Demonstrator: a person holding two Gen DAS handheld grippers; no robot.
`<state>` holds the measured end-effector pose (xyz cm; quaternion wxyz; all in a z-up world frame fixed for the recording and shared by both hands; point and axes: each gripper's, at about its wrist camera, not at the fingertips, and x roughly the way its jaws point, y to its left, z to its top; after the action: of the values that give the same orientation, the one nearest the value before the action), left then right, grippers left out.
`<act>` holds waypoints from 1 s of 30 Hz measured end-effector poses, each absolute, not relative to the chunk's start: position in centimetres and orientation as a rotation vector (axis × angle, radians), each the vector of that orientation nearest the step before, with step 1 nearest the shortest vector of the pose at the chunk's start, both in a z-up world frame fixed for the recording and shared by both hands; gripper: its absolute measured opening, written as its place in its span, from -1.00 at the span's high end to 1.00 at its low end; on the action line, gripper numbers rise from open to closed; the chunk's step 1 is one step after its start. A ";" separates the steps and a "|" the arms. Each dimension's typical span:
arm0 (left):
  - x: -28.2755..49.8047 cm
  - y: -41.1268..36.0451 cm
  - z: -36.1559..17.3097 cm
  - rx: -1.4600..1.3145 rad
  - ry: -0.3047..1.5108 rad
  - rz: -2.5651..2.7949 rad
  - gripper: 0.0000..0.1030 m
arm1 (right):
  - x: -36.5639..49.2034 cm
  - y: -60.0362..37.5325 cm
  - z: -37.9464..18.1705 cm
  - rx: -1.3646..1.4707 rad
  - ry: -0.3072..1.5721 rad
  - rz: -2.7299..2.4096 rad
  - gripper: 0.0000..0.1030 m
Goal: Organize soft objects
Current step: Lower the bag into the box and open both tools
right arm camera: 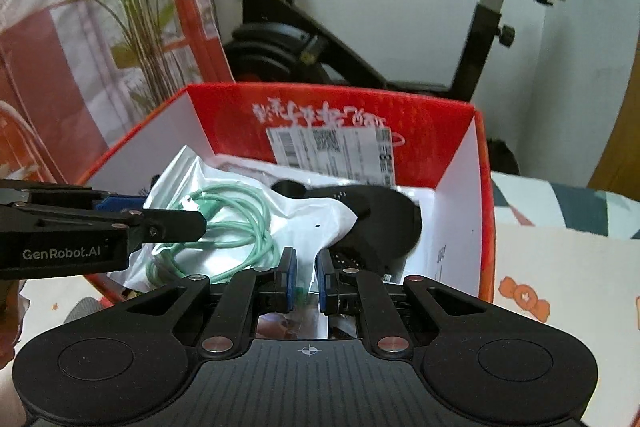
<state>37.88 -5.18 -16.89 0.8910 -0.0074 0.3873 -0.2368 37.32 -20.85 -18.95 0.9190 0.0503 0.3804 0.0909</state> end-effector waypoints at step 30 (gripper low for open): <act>28.6 0.5 -11.8 0.087 0.546 -0.395 -1.00 | 27.2 -22.6 -14.4 0.129 0.494 0.090 -0.99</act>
<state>28.57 0.54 -11.79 0.9429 0.0427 0.2678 -0.1935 27.17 -22.61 -14.42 0.9666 0.0640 0.2440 0.0446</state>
